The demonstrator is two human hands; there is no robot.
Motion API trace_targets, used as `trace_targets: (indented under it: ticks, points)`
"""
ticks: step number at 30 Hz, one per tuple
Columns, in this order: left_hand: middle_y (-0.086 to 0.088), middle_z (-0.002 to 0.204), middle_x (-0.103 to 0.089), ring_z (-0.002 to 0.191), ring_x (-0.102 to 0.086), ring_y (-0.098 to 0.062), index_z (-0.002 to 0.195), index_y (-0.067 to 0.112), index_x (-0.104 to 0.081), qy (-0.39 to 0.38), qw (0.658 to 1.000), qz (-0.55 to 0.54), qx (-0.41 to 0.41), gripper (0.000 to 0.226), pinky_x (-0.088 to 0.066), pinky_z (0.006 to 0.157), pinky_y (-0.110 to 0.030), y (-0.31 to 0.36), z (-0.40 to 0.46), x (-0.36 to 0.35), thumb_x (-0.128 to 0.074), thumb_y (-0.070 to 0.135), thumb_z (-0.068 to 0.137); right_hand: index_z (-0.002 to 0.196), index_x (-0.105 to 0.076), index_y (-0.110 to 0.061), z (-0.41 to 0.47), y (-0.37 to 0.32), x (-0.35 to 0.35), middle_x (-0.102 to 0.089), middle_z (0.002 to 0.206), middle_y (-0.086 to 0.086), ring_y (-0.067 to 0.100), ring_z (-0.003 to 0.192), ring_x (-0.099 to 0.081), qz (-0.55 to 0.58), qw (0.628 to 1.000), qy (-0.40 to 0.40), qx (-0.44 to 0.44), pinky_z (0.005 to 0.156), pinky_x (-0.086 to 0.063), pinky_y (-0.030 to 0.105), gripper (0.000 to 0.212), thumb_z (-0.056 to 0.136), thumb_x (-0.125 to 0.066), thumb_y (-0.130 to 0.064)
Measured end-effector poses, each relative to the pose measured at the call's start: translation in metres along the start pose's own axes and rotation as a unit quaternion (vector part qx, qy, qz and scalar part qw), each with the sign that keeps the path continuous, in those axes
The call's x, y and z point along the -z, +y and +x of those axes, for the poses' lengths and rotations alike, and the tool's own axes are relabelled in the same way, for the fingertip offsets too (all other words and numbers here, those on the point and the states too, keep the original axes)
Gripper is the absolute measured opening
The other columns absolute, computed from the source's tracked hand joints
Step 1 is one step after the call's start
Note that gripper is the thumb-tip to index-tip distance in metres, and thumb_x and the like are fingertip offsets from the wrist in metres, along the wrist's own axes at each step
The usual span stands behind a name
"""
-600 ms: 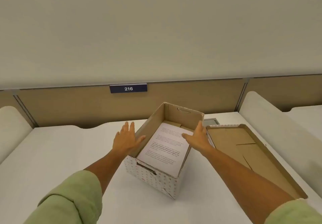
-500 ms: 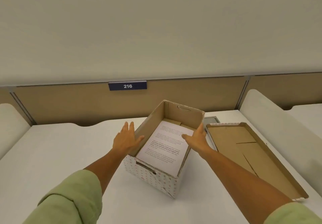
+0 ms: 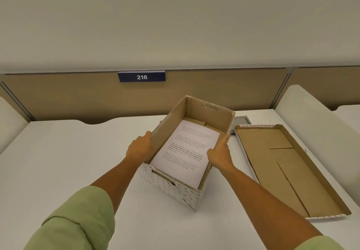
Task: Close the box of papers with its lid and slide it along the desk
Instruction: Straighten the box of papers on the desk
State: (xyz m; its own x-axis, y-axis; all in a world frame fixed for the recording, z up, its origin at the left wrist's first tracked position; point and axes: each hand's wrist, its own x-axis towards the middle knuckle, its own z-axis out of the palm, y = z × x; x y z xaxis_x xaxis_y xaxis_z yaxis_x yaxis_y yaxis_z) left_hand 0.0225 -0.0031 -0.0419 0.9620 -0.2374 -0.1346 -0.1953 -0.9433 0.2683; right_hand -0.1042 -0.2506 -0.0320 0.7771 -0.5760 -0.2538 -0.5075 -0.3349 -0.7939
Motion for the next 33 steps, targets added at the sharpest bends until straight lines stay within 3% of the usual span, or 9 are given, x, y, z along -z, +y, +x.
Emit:
trace_targets:
  ticks: [2,4,7,13,21,26,33]
  points:
    - [-0.008,0.113,-0.062,0.076,-0.051,-0.018,0.122,0.017,-0.045,0.006,1.000,-0.003,-0.001,0.034,-0.053,0.072,-0.039,0.000,-0.002,-0.001,-0.055,0.032,0.093,0.152,0.012,-0.027,0.001,0.002,-0.001,-0.054,0.130,0.008,0.016,0.087,-0.062,0.022,1.000,0.002,-0.013,0.057,-0.054,0.028,0.095,0.093,-0.060,-0.012]
    - [-0.008,0.113,-0.062,0.076,-0.051,-0.018,0.122,0.016,-0.046,0.013,1.000,-0.008,-0.001,0.033,-0.053,0.073,-0.039,0.000,-0.004,-0.001,-0.056,0.029,0.093,0.152,0.006,-0.028,0.002,0.004,-0.001,-0.054,0.125,0.003,0.013,0.080,-0.059,0.038,0.999,0.006,-0.018,0.053,-0.050,0.024,0.089,0.094,-0.059,-0.014]
    - [-0.009,0.114,-0.062,0.077,-0.050,-0.018,0.122,0.015,-0.048,0.011,1.000,-0.014,-0.004,0.032,-0.052,0.074,-0.038,0.001,-0.006,0.002,-0.055,0.027,0.094,0.151,0.003,-0.031,0.001,0.004,0.000,-0.052,0.117,-0.001,0.014,0.081,-0.060,0.061,0.998,0.004,-0.024,0.054,-0.051,0.026,0.085,0.094,-0.058,-0.015]
    - [-0.011,0.117,-0.063,0.081,-0.052,-0.020,0.118,0.012,-0.054,0.010,0.999,-0.040,0.014,0.024,-0.052,0.079,-0.038,0.000,0.002,0.010,-0.053,0.021,0.096,0.146,-0.011,-0.031,0.003,0.002,0.001,-0.060,0.117,0.001,0.018,0.085,-0.066,0.084,0.996,-0.015,-0.021,0.050,-0.048,0.023,0.071,0.094,-0.059,-0.021]
    - [-0.013,0.124,-0.062,0.103,-0.063,-0.032,0.126,0.010,-0.054,-0.015,0.997,-0.080,-0.016,0.031,-0.052,0.089,-0.044,0.000,-0.002,0.013,-0.049,0.024,0.098,0.148,-0.009,-0.036,0.001,0.007,-0.004,-0.060,0.119,-0.003,0.016,0.087,-0.066,0.157,0.987,-0.024,-0.025,0.049,-0.050,0.023,0.073,0.096,-0.058,-0.022]
    - [-0.013,0.131,-0.056,0.112,-0.058,-0.033,0.133,0.012,-0.045,-0.070,0.995,-0.059,-0.031,0.040,-0.049,0.093,-0.045,-0.004,-0.015,0.022,-0.055,0.022,0.095,0.146,-0.016,-0.040,-0.010,0.007,0.000,-0.063,0.110,-0.011,0.015,0.089,-0.068,0.188,0.981,-0.054,0.004,0.051,-0.055,0.023,0.077,0.091,-0.067,-0.021]
    - [-0.010,0.143,-0.047,0.121,-0.053,-0.033,0.147,0.021,-0.021,-0.095,0.988,-0.103,-0.058,0.057,-0.047,0.098,-0.048,-0.013,-0.060,0.038,-0.050,0.019,0.098,0.133,-0.034,-0.044,-0.038,0.002,0.015,-0.064,0.101,-0.021,0.007,0.089,-0.065,0.195,0.977,-0.074,0.052,0.050,-0.051,0.015,0.064,0.088,-0.071,-0.018]
